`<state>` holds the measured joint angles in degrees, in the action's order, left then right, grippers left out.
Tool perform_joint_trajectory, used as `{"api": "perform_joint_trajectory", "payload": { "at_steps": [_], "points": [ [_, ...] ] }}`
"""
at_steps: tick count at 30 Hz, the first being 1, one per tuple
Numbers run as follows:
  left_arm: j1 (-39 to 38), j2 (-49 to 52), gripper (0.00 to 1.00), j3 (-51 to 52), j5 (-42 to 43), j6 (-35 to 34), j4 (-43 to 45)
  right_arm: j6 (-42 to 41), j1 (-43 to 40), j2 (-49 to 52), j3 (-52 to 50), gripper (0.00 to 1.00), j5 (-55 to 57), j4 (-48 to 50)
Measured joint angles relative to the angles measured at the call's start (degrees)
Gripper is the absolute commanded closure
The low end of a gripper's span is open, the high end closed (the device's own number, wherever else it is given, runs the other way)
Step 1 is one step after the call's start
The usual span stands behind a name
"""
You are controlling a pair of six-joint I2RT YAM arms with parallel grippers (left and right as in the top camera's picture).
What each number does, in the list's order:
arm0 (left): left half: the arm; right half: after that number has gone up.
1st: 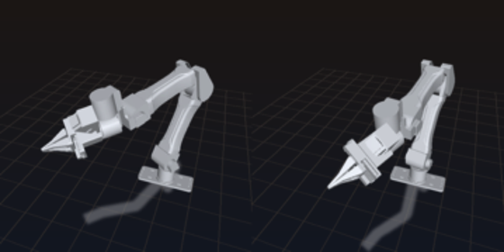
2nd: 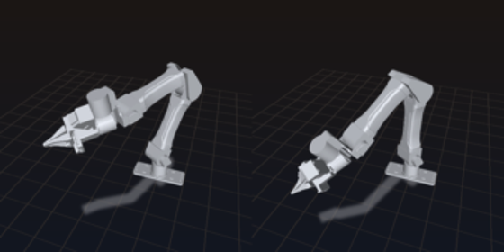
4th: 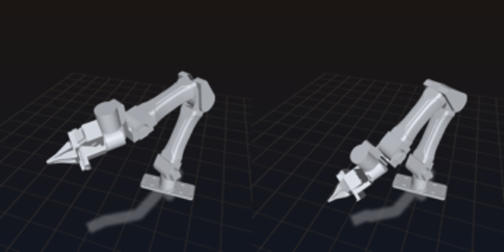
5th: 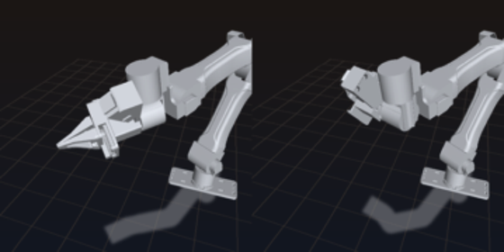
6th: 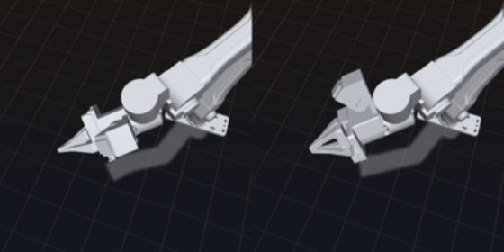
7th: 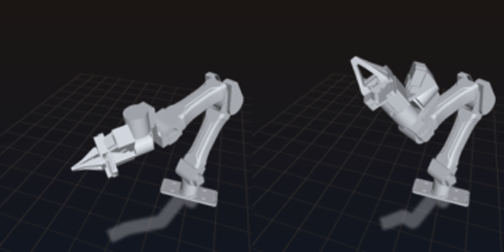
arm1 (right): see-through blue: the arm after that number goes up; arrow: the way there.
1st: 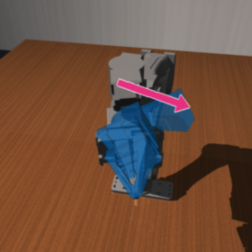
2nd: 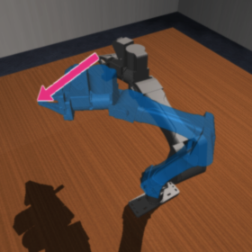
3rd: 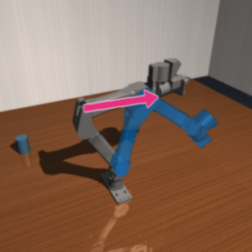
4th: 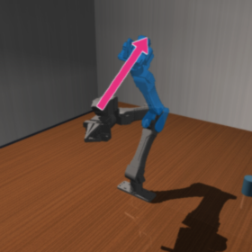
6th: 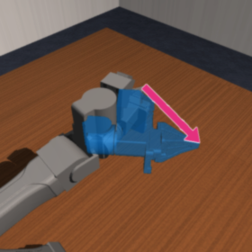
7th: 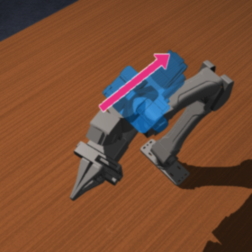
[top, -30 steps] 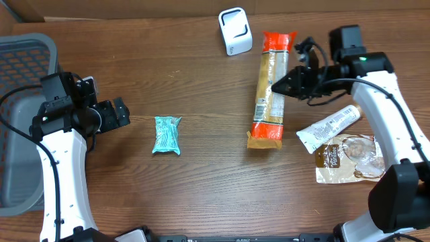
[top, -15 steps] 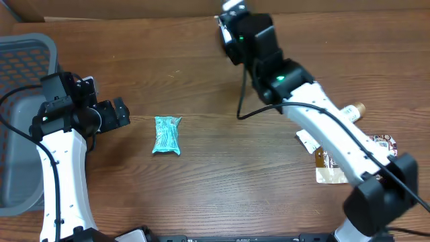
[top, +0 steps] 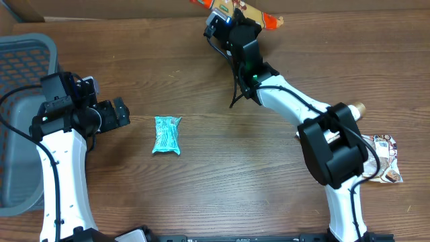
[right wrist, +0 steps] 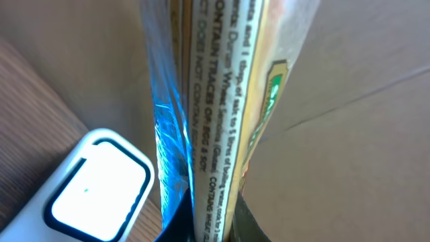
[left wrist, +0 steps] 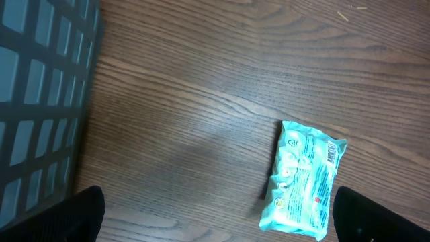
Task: Scan the item barcode
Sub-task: 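Lift the spaghetti package and hold it before the white scanner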
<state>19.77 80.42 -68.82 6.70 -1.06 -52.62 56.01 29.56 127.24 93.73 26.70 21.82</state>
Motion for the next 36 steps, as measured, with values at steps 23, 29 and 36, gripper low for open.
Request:
{"api": "perform_joint_trajectory", "payload": {
  "at_steps": [23,29,36],
  "points": [
    [0.0,0.0,0.0,0.0,0.0,0.0,0.0,13.3,1.1,4.6,0.0,0.96,-4.0,3.8],
    [0.0,0.0,0.0,0.0,0.0,0.0,0.0,15.6,1.2,4.6,0.0,0.96,-4.4,0.7],
    [0.0,0.0,0.0,0.0,0.0,0.0,0.0,17.6,1.6,4.6,0.0,0.96,-3.5,0.8]
  ]
}}
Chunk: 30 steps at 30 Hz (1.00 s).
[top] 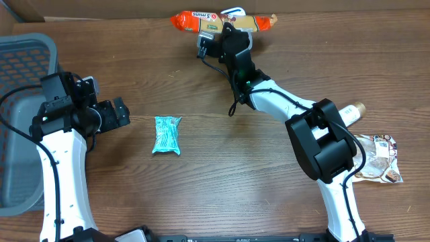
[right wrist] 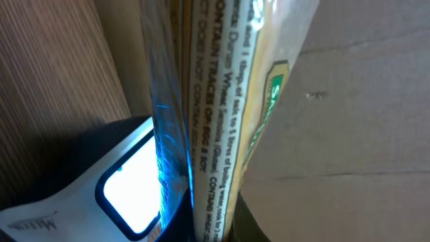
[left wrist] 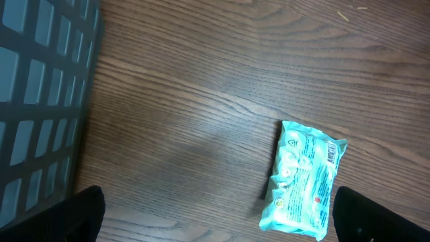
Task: Scan the item barcode
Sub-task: 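Lift the spaghetti package and hold it before the white scanner, then carry the spaghetti package right and set it near the tube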
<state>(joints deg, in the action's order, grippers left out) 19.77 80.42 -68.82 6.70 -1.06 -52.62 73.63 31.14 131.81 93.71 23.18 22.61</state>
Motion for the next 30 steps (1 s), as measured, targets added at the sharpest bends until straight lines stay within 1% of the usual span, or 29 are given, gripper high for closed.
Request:
{"api": "perform_joint_trajectory", "payload": {
  "at_steps": [3,6,9,11,13,14,18,21,22,24,28,30],
  "points": [
    [0.0,0.0,0.0,0.0,0.0,0.0,0.0,0.5,0.4,0.0,0.0,0.96,0.9,0.0],
    [0.0,0.0,0.01,0.0,0.0,0.0,0.0,-1.6,0.8,-0.5,0.0,0.96,1.8,-1.6],
    [0.0,0.0,0.0,0.0,0.0,0.0,0.0,-5.3,1.2,-3.0,0.0,0.96,3.1,-9.1],
    [0.0,0.0,0.01,0.0,0.0,0.0,0.0,-9.9,1.4,-6.3,0.0,0.96,3.8,-17.9],
    [0.0,0.0,0.0,0.0,0.0,0.0,0.0,-16.5,1.5,-10.1,-0.1,0.96,4.1,-26.6],
    [0.0,0.0,0.01,0.0,0.0,0.0,0.0,-21.7,1.5,-12.9,-0.1,0.96,4.2,-31.6],
    [0.0,0.0,0.01,0.0,0.0,0.0,0.0,-42.2,1.2,-23.7,-0.1,0.96,2.8,-46.2],
    [0.0,0.0,0.01,0.0,0.0,0.0,0.0,-58.1,0.0,-32.7,0.0,0.96,-1.3,-56.9],
    [0.0,0.0,0.0,0.0,0.0,0.0,0.0,-61.7,-0.5,-34.7,0.1,0.96,-2.6,-59.4],
    [0.0,0.0,0.0,0.0,0.0,0.0,0.0,-71.9,-2.9,-39.0,0.8,0.96,-7.5,-67.5],
    [0.0,0.0,0.01,0.0,0.0,0.0,0.0,-84.2,-8.5,-41.0,1.1,0.96,-16.6,-79.4],
    [0.0,0.0,0.0,0.0,0.0,0.0,0.1,-88.2,-11.6,-40.7,-0.8,0.96,-20.3,-81.4]
  ]
}}
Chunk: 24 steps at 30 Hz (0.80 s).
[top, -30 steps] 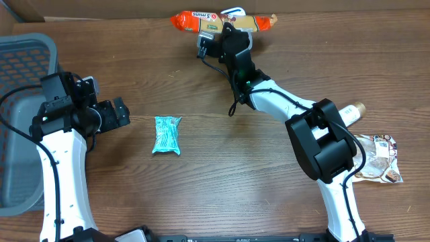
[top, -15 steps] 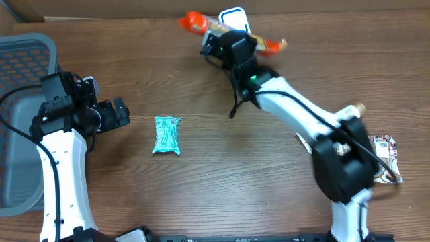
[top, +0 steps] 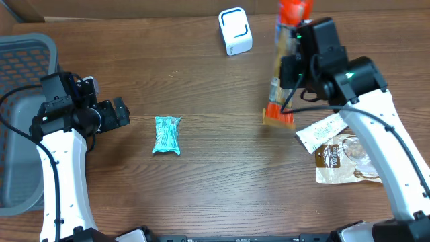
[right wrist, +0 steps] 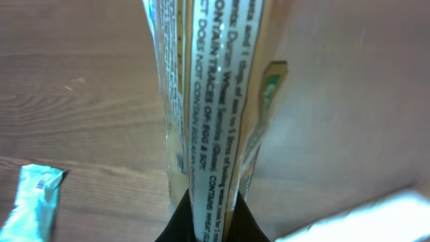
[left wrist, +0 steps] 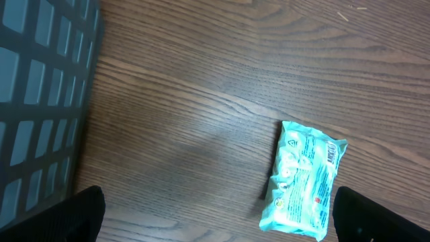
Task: Scan the item barcode
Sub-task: 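Carry the spaghetti package right and set it near the tube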
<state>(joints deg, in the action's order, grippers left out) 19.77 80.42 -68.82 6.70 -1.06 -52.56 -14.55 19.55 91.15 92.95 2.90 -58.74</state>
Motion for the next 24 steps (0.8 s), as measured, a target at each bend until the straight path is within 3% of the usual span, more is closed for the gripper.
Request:
{"api": "perform_joint_trajectory", "payload": {
  "at_steps": [10,16,17,19,24],
  "points": [
    [0.0,0.0,0.0,0.0,0.0,0.0,0.0,-6.9,-14.0,1.8,-22.5,0.96,-12.6,15.3],
    [0.0,0.0,0.0,0.0,0.0,0.0,0.0,-7.9,-20.7,5.2,-28.8,0.96,-16.1,24.9],
    [0.0,0.0,0.0,0.0,0.0,0.0,0.0,-8.0,-21.5,5.9,-29.0,0.92,-16.5,26.1],
    [0.0,0.0,0.0,0.0,0.0,0.0,0.0,-8.4,-22.5,7.2,-29.1,0.69,-17.2,27.4],
    [0.0,0.0,0.0,0.0,0.0,0.0,0.0,-8.1,-24.0,8.6,-29.0,0.62,-16.3,26.8]
  ]
}}
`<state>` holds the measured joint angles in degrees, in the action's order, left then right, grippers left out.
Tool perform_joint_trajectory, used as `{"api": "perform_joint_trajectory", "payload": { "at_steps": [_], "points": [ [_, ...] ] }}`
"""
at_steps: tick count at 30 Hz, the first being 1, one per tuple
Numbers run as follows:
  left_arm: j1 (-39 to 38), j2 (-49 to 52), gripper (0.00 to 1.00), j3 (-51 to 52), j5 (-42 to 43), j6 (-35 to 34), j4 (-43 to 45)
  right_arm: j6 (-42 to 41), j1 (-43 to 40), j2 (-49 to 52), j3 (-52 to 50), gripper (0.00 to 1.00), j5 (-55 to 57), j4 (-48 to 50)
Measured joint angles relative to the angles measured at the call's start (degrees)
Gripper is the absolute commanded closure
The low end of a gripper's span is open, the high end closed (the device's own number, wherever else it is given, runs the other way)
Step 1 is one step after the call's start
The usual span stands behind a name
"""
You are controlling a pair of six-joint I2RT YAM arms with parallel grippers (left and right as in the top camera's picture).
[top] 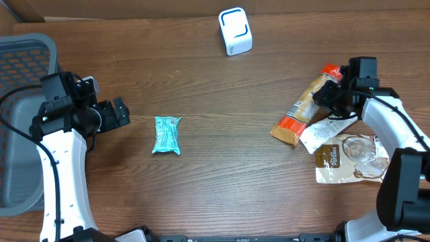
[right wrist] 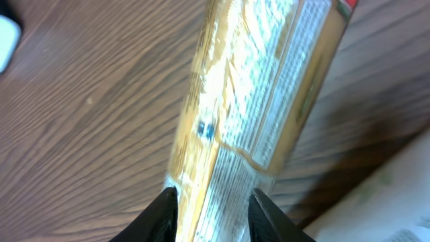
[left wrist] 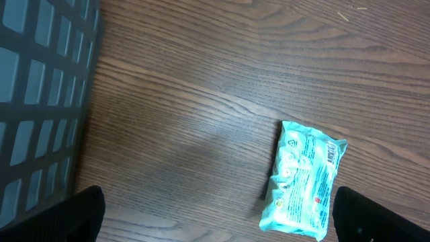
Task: Scan the item barcode
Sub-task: 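Carry the spaghetti package right and set it near the tube, then reach the right gripper leftward to the mint-green packet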
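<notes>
The long orange and yellow snack pack [top: 304, 107] lies flat on the table at the right, one end resting on a white packet. My right gripper [top: 330, 94] sits over its far part; in the right wrist view the fingers stand apart on either side of the pack [right wrist: 262, 101], so the right gripper [right wrist: 211, 202] is open. The white scanner [top: 235, 30] stands at the far edge. My left gripper [top: 121, 113] hangs open at the left, and in its wrist view the left gripper [left wrist: 218, 208] holds nothing.
A teal packet [top: 166, 135] lies left of centre, also seen as the teal packet [left wrist: 306, 178] ahead of the left fingers. A grey basket [top: 20, 67] stands at the far left. A white packet [top: 322, 133] and a brown packet [top: 349, 158] lie at the right.
The right gripper has moved right and down, and its fingers have opened. The snack pack, held upright above the table before, now lies on the table against the white packet. The left arm has not moved.
The right gripper held the snack pack at the far edge beside the scanner, then right over the scanner's face. Later it held the pack upright, away to the right of the scanner. Now the pack lies on the table at the right with the fingers open.
</notes>
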<state>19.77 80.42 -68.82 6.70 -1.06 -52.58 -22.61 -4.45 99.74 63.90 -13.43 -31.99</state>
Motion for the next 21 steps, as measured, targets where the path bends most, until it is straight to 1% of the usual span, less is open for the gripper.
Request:
{"api": "perform_joint_trajectory", "payload": {
  "at_steps": [2,5,12,15,17,21],
  "points": [
    [0.0,0.0,0.0,0.0,0.0,0.0,0.0,0.0,-0.8,0.0,0.0,0.6,0.6,-0.8],
    [0.0,0.0,0.01,0.0,0.0,0.0,0.0,0.1,-1.9,0.0,0.6,0.54,1.4,-3.9],
    [0.0,0.0,0.01,0.0,0.0,0.0,0.0,0.2,-2.1,-3.1,7.2,0.45,0.9,-13.0],
    [0.0,0.0,0.0,0.0,0.0,0.0,0.0,1.5,-1.6,-5.9,10.1,0.44,-4.3,-14.3],
    [0.0,0.0,0.0,0.0,0.0,0.0,0.0,4.3,-0.7,-8.0,11.1,0.41,-12.9,-14.4],
    [0.0,0.0,0.0,0.0,0.0,0.0,0.0,7.0,2.7,-8.2,11.1,0.4,-21.8,-14.1]
  ]
}}
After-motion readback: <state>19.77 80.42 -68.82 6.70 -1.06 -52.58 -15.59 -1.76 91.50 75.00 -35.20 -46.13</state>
